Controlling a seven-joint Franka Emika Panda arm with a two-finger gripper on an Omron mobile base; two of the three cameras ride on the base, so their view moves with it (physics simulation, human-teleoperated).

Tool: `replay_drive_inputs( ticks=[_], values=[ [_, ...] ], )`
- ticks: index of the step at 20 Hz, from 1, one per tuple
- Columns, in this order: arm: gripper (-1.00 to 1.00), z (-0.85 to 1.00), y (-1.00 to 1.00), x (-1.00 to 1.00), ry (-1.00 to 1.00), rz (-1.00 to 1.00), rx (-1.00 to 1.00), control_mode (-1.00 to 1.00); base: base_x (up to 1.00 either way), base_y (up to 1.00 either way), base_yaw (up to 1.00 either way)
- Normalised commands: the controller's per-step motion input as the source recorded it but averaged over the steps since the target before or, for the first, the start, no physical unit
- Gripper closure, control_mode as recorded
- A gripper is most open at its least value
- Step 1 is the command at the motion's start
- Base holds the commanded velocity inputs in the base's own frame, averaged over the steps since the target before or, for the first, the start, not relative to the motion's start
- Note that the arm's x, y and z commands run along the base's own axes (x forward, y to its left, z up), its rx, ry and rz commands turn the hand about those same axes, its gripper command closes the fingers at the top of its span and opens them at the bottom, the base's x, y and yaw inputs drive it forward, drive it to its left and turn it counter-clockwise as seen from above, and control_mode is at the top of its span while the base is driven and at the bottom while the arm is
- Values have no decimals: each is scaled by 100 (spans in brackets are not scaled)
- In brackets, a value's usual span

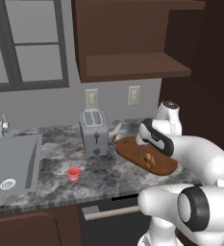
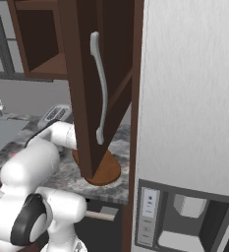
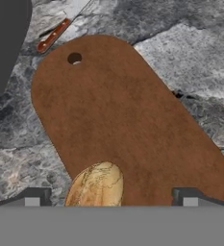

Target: Pick the bread, place it on the cutting board, pick the jam, place it on the counter, and close the cabinet.

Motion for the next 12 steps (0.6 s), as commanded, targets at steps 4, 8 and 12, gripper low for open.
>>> replay_drive_inputs(
  ticks=[4, 8, 12],
  values=[
    [-100, 25, 0, -1, -6, 0, 0, -100, 0, 0, 0],
    [-100, 30, 0, 0, -7, 0, 0, -100, 0, 0, 0],
    [-100, 31, 0, -5, -7, 0, 0, -100, 0, 0, 0]
  ],
)
